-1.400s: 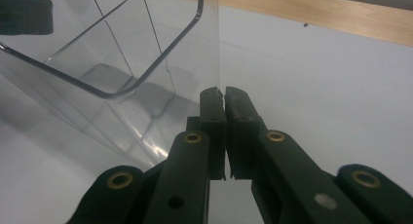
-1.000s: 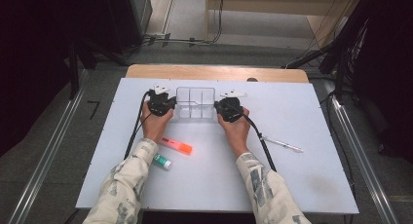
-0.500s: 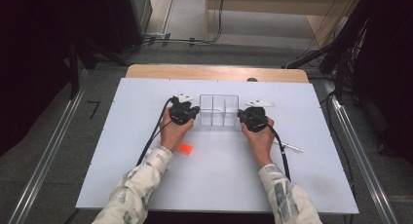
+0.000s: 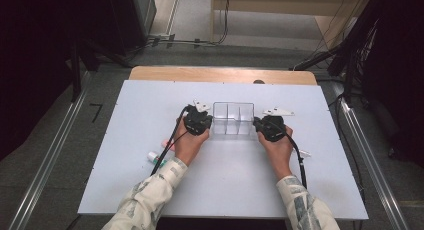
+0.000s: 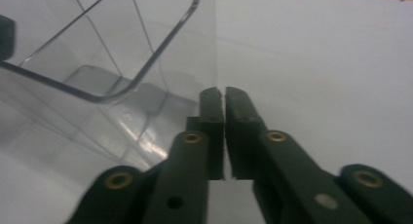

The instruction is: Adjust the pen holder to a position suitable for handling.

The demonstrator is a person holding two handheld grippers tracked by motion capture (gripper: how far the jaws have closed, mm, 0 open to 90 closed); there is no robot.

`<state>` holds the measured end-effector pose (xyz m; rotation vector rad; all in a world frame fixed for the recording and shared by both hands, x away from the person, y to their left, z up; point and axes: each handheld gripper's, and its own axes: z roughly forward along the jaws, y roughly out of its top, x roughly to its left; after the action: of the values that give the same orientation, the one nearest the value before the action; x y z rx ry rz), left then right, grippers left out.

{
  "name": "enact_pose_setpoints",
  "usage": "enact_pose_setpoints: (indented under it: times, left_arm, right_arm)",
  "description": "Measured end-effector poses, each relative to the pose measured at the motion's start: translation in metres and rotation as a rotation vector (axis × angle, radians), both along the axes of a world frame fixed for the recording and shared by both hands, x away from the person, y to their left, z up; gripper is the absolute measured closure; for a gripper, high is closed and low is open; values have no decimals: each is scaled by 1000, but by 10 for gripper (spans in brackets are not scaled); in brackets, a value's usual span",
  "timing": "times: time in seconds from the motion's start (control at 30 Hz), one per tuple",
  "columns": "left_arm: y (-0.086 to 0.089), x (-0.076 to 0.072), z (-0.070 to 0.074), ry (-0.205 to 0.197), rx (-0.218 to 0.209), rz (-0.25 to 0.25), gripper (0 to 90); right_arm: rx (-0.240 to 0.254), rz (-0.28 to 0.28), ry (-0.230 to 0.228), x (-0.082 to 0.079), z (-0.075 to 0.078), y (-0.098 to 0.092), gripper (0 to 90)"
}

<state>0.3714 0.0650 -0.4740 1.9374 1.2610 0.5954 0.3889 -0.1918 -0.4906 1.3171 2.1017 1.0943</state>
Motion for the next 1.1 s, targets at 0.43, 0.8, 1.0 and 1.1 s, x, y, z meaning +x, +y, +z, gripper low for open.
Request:
enact_pose_setpoints:
  times: [0.43, 0.8, 1.0, 1.1]
  left_arm:
    - [87, -42, 12, -97, -152, 254, 342]
    - [152, -89, -5, -90, -204, 349, 259]
    - [168, -112, -9, -93, -197, 330, 243]
    - [170, -121, -13, -82, -191, 316, 241]
  right_arm:
    - [-3, 12, -20, -30, 19, -52, 471]
    - [-16, -39, -1, -65, 13, -92, 300]
    - [-1, -59, -10, -82, 11, -115, 274]
    - [-4, -67, -1, -87, 9, -121, 265]
